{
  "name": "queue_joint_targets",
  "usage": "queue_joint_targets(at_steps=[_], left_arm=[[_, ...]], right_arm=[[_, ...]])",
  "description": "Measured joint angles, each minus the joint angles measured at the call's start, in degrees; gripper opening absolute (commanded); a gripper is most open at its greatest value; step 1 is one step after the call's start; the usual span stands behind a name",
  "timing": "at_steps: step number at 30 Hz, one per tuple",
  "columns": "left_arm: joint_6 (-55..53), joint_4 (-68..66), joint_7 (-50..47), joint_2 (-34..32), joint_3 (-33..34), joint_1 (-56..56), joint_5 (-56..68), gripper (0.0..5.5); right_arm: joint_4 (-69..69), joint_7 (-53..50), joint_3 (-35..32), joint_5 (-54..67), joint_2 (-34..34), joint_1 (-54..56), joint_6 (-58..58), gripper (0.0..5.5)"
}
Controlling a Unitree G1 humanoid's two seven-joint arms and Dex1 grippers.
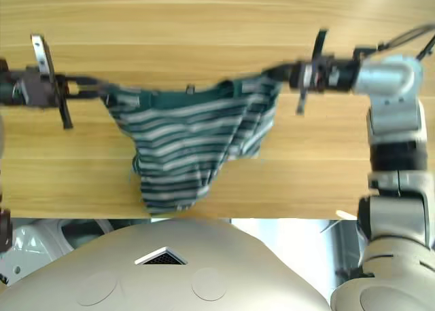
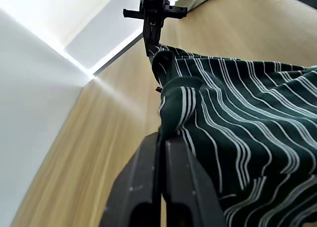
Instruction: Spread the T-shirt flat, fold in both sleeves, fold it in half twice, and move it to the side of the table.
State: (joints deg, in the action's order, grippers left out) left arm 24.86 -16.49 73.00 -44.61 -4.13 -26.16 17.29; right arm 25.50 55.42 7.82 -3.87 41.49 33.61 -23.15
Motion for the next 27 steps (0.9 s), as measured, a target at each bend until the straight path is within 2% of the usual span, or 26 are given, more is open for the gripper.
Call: queue_joint_targets(at_steps=[3,6,8,10,14,15,17,21,22,25,27], left_arm=[[-0.1,-14.6,-16.8,3.1,-1.9,-19.5,-8.3,0.0],[1.5,-25.6,-29.9,3.6,-1.2,-33.3,-12.3,0.0],[10.9,-37.3,-43.1,1.8,0.7,-41.5,-19.2,0.0],[18.8,-42.2,-47.7,0.0,1.2,-38.8,-22.3,0.0],[27.4,-46.7,-52.7,1.8,-0.1,-29.8,-27.2,0.0],[28.5,-46.9,-52.0,2.8,-0.3,-28.2,-27.0,0.0],[31.3,-47.8,-43.3,7.5,0.5,-21.4,-21.4,0.0],[30.9,-40.6,-22.1,11.4,1.8,-9.1,-5.4,0.0],[29.7,-37.7,-17.2,11.6,1.8,-5.8,-1.6,0.0],[23.8,-25.0,0.1,10.7,1.8,6.9,10.8,0.0],[21.1,-18.1,5.6,8.0,2.3,12.8,14.6,0.0]], right_arm=[[11.5,-16.6,1.2,-5.1,-2.8,16.2,2.3,0.03],[19.5,-28.3,0.8,-7.2,-3.0,26.5,2.2,0.03],[27.5,-40.8,-0.9,-10.3,-2.8,32.6,-2.3,0.03],[30.9,-44.5,-0.7,-11.7,-2.7,31.8,-7.0,0.03],[35.2,-45.7,1.0,-13.9,-4.5,27.3,-12.4,0.03],[35.8,-45.7,1.3,-14.2,-4.7,26.2,-12.6,0.03],[37.0,-45.5,1.6,-14.3,-4.8,22.9,-14.3,0.03],[36.1,-42.0,1.8,-13.9,-4.8,18.9,-18.0,0.03],[34.8,-39.4,1.9,-13.1,-4.8,16.9,-19.4,0.03],[23.7,-22.9,4.3,-5.0,-3.6,4.1,-23.7,0.03],[13.3,-11.8,6.5,3.0,0.2,-5.3,-23.5,0.03]])
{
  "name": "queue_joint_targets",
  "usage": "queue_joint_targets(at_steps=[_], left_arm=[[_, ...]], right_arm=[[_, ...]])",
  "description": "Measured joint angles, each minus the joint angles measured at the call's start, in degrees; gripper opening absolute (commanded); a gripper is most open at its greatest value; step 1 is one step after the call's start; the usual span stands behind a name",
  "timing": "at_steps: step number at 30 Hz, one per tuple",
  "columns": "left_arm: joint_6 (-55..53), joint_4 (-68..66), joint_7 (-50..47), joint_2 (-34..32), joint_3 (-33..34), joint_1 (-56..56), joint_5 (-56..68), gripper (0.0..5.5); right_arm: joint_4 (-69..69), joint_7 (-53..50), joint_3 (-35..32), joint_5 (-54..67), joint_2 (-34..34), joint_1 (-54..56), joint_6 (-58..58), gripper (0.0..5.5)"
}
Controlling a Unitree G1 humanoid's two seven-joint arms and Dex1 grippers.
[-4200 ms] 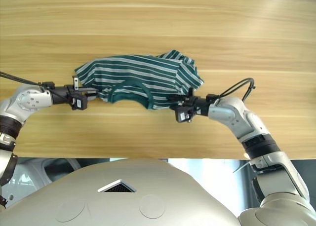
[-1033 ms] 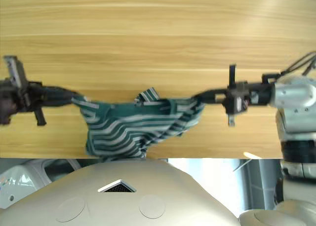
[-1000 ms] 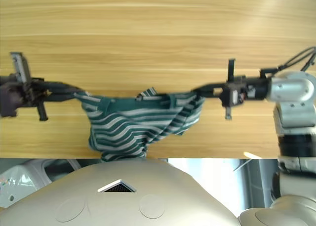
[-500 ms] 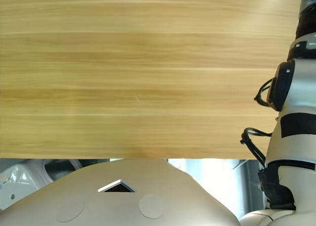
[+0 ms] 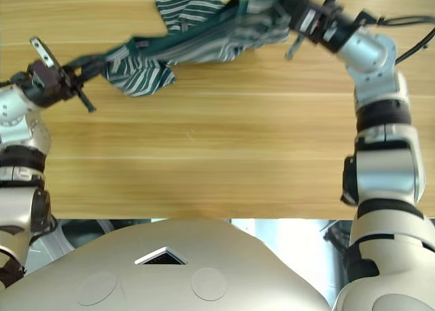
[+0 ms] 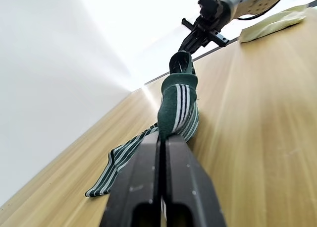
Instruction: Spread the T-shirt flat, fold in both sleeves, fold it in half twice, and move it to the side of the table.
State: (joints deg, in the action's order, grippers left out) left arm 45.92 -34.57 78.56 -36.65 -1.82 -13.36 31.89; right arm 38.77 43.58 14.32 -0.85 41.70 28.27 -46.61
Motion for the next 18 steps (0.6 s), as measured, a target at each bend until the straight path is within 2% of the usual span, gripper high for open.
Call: queue_joint_targets(at_steps=[3,6,14,18], left_arm=[[-1.8,6.9,3.5,-3.6,1.3,5.7,1.0,0.0],[-2.2,10.6,3.6,-5.3,1.8,8.2,-1.8,0.0],[-1.1,23.1,2.3,-9.7,0.2,20.8,-12.9,0.0],[-1.3,31.0,2.9,-12.4,-1.2,27.3,-10.7,0.0]], right_arm=[[-14.6,15.3,4.5,9.0,8.3,-14.1,0.1,0.03],[-18.8,21.1,5.9,10.4,11.2,-20.4,1.7,0.03],[-23.1,24.3,6.3,7.4,13.6,-29.0,4.7,0.03],[-30.2,29.0,5.7,16.7,15.3,-34.6,4.9,0.03]])
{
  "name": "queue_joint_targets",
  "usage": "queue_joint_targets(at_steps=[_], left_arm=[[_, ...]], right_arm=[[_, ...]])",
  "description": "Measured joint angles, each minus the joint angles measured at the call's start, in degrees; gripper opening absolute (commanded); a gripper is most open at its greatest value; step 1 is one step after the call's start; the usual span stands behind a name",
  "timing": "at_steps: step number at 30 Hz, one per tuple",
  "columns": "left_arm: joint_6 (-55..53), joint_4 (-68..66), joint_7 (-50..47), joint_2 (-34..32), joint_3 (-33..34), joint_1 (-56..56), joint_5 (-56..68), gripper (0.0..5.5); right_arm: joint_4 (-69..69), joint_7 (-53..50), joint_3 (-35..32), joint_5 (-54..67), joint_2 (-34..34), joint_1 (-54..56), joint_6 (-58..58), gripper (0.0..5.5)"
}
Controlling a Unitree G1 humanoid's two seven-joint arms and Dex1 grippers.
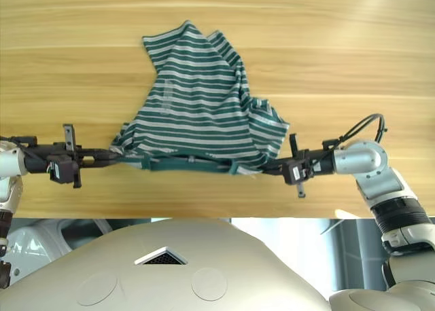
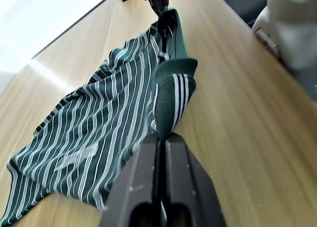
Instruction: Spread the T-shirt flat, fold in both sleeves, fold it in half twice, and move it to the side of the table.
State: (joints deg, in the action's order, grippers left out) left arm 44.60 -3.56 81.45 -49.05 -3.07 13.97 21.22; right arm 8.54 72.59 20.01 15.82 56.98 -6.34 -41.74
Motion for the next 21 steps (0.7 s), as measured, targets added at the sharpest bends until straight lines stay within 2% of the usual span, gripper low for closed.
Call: queue_joint_targets(at_steps=[5,8,10,13,17,21], left_arm=[[-3.7,22.1,6.7,-6.2,2.6,11.0,24.0,0.0],[-8.6,24.1,9.6,-7.3,7.5,10.5,33.6,0.0],[-11.6,23.2,10.3,-7.3,10.1,7.9,36.2,0.0],[-16.4,21.0,10.3,-6.2,13.5,3.8,38.4,0.0],[-22.6,19.7,5.4,-3.1,18.3,-3.9,40.6,0.0],[-28.0,21.2,-1.1,0.0,23.6,-9.8,44.2,0.0]], right_arm=[[-20.0,13.6,-9.1,31.0,7.2,-11.0,1.1,0.03],[-17.2,15.4,-11.1,29.8,6.4,-8.8,3.7,0.03],[-13.5,15.6,-11.2,27.1,4.1,-6.0,6.1,0.03],[-12.8,16.3,-14.7,29.7,1.9,-4.2,9.9,0.03],[-11.1,16.2,-23.1,37.6,-0.9,1.2,17.0,0.03],[-12.4,17.4,-34.7,47.8,-3.4,3.0,24.3,0.03]])
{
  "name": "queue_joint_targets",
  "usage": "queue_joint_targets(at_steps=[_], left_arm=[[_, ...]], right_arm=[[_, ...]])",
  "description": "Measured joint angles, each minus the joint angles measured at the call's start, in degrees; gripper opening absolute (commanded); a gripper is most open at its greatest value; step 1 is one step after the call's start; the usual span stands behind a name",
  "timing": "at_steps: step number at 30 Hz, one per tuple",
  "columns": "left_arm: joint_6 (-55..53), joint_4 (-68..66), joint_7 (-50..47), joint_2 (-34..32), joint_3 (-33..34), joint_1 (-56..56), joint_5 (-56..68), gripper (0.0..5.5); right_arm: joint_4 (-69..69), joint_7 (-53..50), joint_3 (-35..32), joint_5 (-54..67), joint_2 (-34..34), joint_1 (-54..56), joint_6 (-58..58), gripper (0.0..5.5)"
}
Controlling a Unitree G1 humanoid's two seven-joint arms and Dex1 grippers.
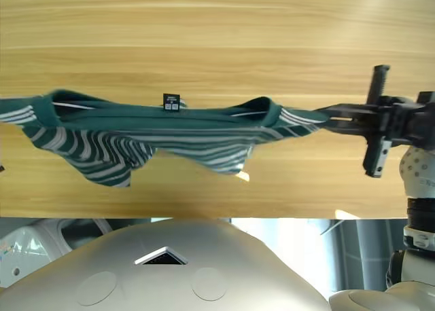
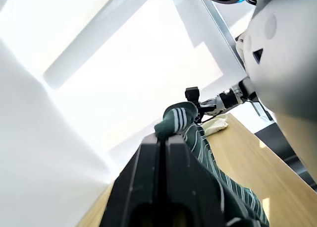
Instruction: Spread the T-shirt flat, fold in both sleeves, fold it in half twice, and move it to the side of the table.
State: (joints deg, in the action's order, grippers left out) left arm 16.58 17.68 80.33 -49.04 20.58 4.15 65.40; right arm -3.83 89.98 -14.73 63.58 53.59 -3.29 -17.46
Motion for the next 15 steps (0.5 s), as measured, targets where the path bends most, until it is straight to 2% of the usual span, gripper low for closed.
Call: queue_joint_targets(at_steps=[3,5,10,12,15], left_arm=[[-1.1,-0.1,-7.9,2.0,2.5,-7.5,-2.2,0.0],[-1.9,0.7,-8.2,2.3,4.2,-8.6,-2.2,0.0],[-3.2,11.5,7.1,5.8,8.5,6.2,-1.4,0.0],[-2.8,12.8,10.5,6.3,8.4,9.9,-2.1,0.0],[-0.2,11.6,11.6,5.1,3.5,12.3,-6.6,0.0]], right_arm=[[-1.3,-7.3,-6.2,0.7,-0.9,7.0,2.9,0.03],[-4.9,-7.1,-8.7,0.8,-1.4,7.3,4.4,0.03],[-15.3,1.6,-13.7,3.1,-3.9,-5.4,4.6,0.03],[-17.3,1.9,-13.3,2.7,-3.8,-8.7,2.8,0.03],[-17.1,2.0,-6.0,-4.6,-2.4,-11.3,-1.1,0.03]])
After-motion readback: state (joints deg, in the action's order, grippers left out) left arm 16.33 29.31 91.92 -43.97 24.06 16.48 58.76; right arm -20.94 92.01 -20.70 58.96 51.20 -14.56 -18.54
